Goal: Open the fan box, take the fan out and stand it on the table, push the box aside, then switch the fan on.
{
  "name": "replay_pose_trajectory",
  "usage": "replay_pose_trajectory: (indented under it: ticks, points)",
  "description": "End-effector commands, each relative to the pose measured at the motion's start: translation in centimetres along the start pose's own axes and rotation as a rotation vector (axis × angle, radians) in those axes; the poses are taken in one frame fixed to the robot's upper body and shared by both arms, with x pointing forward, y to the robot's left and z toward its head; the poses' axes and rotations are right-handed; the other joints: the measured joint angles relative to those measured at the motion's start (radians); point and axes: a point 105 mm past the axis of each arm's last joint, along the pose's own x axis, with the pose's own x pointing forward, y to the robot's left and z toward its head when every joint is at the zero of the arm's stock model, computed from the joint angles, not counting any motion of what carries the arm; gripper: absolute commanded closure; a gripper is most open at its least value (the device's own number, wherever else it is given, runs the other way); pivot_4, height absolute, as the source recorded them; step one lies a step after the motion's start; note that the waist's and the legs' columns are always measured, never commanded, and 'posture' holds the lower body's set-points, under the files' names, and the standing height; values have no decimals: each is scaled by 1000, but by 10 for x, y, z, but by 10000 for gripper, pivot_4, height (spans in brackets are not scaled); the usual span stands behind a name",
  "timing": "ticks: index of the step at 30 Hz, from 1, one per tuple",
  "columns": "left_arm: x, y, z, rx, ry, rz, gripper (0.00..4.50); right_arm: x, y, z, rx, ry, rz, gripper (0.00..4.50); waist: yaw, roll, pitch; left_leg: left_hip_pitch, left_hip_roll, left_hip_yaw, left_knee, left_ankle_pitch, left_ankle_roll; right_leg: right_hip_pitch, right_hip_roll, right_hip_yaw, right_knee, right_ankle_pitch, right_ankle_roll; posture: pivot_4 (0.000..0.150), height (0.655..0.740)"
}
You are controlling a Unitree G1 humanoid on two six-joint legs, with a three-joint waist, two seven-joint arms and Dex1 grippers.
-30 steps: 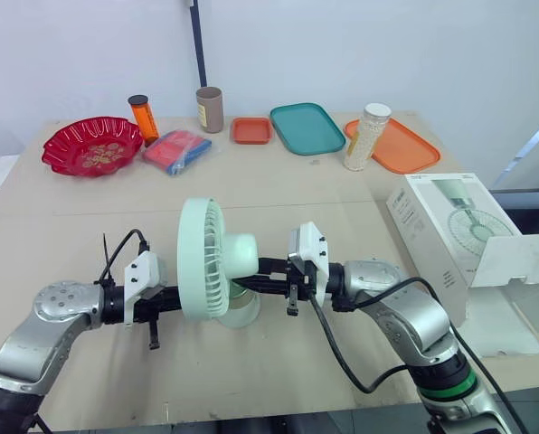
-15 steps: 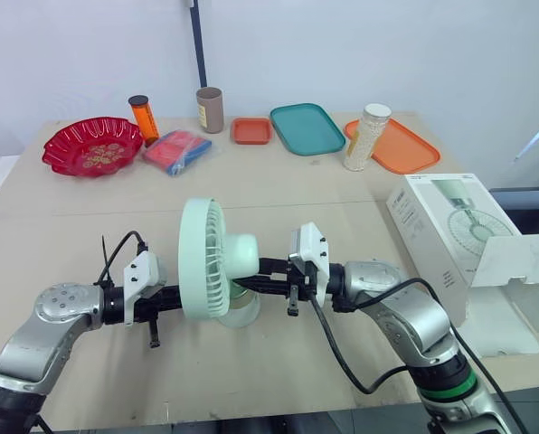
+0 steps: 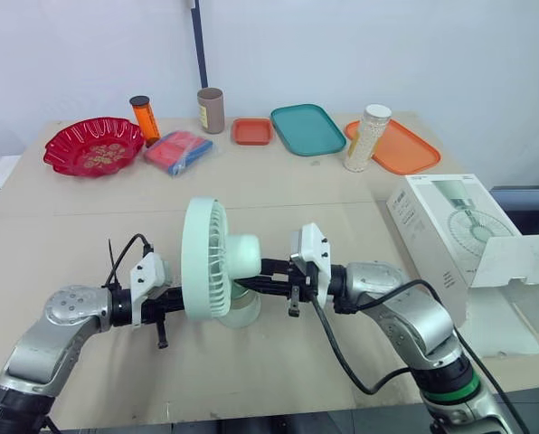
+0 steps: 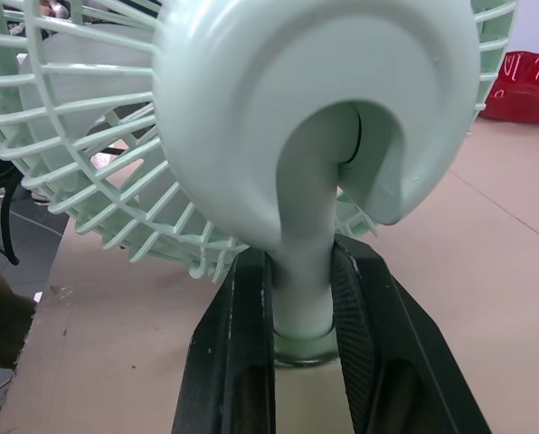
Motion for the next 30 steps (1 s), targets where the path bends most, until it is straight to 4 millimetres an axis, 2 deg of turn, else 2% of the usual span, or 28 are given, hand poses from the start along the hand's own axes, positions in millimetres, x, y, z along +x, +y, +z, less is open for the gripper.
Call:
replay_pose_trajectory:
  ticks: [1, 12, 30]
  points:
    - [3, -4, 9, 23, -23, -23, 44405, -1, 5, 1, 0, 2, 7, 41206, 0, 0, 0, 0, 0, 0, 0, 0, 0, 0, 0, 0, 0, 0, 0, 1500, 7382]
    - [-1, 6, 8, 21, -20, 32, 44405, -2, 7, 1, 3, 7, 12, 41206, 1, 0, 0, 0, 0, -2, 1, 0, 0, 2, 0, -2, 0, 0, 0, 1500, 7382]
    - [9, 0, 6, 12, -38, 15, 44405, -3, 8, 1, 1, 13, 9, 41206, 2, 0, 0, 0, -1, -5, 2, 0, 0, 3, 0, -5, 0, 0, 0, 1500, 7382]
